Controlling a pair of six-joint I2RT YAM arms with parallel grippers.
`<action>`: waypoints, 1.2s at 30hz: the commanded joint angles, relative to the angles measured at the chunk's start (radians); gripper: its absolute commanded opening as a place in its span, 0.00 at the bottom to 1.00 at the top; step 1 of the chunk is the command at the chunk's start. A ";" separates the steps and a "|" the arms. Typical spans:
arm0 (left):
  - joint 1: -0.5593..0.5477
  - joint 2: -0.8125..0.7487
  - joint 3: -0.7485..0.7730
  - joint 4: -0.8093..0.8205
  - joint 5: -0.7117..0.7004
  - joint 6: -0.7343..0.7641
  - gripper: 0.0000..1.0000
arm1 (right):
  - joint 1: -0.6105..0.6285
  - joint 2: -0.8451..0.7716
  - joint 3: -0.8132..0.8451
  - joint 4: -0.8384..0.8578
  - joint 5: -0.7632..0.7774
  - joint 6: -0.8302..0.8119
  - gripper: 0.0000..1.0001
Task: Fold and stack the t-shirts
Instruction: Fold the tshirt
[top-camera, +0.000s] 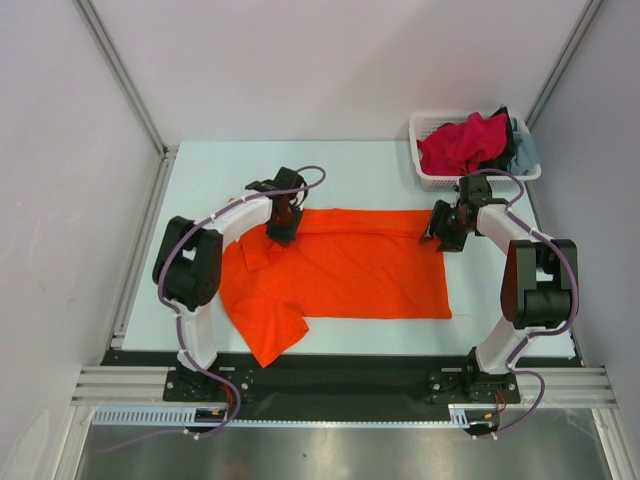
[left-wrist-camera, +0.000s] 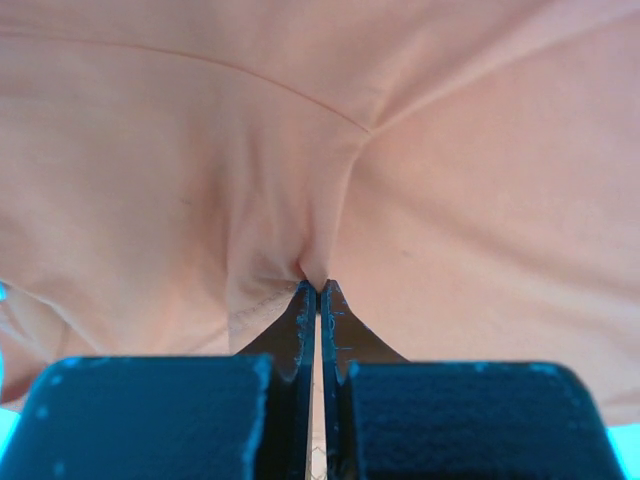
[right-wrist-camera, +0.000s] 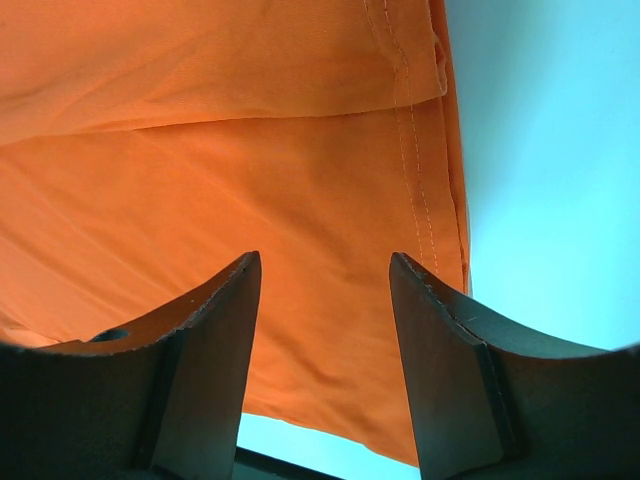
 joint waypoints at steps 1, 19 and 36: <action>0.001 -0.071 -0.030 -0.019 0.110 -0.027 0.00 | 0.007 -0.016 0.008 0.012 0.004 0.001 0.59; 0.021 -0.195 -0.050 -0.020 0.152 -0.084 0.49 | 0.019 0.002 0.011 0.021 0.013 0.021 0.60; 0.422 0.070 0.235 0.112 0.213 -0.076 0.98 | -0.004 0.077 0.147 -0.030 0.001 0.047 0.75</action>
